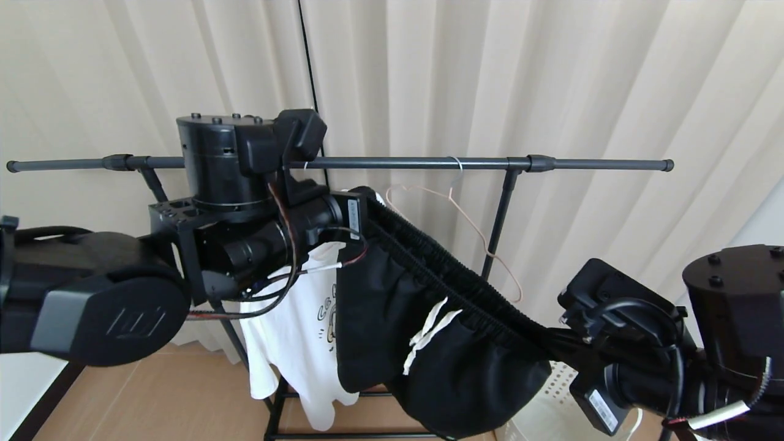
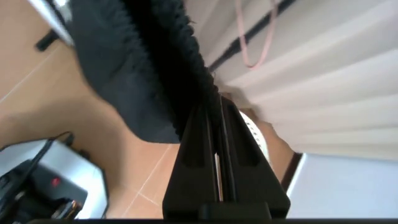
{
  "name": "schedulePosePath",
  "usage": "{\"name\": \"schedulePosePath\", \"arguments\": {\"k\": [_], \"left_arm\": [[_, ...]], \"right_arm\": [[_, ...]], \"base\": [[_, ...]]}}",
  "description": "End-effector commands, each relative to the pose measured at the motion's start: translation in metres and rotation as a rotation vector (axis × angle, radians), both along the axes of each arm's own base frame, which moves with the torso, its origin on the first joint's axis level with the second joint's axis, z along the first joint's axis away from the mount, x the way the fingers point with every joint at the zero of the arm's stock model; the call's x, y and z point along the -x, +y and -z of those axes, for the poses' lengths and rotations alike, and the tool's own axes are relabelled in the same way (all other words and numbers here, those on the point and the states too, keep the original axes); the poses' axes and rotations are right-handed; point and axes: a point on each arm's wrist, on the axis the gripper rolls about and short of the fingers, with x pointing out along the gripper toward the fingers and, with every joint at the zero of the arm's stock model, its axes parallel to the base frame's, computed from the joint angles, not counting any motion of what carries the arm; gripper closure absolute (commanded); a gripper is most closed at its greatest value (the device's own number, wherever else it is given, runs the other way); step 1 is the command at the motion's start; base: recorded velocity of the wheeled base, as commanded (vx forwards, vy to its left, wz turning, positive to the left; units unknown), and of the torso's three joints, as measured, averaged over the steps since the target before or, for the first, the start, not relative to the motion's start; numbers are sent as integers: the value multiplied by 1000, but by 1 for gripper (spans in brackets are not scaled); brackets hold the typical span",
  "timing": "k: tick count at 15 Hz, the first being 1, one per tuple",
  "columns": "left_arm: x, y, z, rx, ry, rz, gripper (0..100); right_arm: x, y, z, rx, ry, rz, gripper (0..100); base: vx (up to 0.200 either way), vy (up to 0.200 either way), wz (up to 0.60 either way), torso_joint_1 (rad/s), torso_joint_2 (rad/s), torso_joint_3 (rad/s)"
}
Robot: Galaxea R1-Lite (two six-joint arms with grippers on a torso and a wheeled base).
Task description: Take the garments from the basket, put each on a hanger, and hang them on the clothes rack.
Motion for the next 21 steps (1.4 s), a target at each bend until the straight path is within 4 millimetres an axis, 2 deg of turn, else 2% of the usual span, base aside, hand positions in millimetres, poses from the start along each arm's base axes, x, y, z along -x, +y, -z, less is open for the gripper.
{"name": "schedulePosePath", "arguments": {"k": [1,4,5,6,7,8,10,14,16,18,21], "left_arm": [[-26,-13,-3,22,-19,41,100],[-42,-21,-9,50,-48,105,100],[-42,-21,-9,50,-48,105,100],[-44,-22,-10,56,-51,137,100],[-44,-23,-11,59,-52,152,100],[-44,-23,-11,61,-51,169,100],[-44,-23,-15,67,-62,170,100],[-42,-21,-16,59,-45,167,100],[-37,-10,-25,47,-26,142,100],[-23,7,-39,25,10,114,100],[-2,29,-51,-23,87,68,100]], "right_arm": [[17,10,-7,-48,-9,-94,100],[21,49,-8,-223,83,-89,100],[21,49,-8,-223,83,-89,100],[20,71,-7,-318,123,-82,100],[19,83,-6,-385,134,-76,100],[15,92,-5,-443,131,-67,100],[13,99,-9,-515,124,-63,100],[15,98,-9,-519,129,-62,100],[17,91,-11,-503,123,-53,100],[7,62,-17,-367,90,-8,100],[-10,33,-22,-246,55,83,100]], "base": [[0,0,0,0,0,0],[0,0,0,0,0,0],[0,0,0,0,0,0],[0,0,0,0,0,0],[0,0,0,0,0,0],[0,0,0,0,0,0],[0,0,0,0,0,0],[0,0,0,0,0,0],[0,0,0,0,0,0],[0,0,0,0,0,0],[0,0,0,0,0,0]]}}
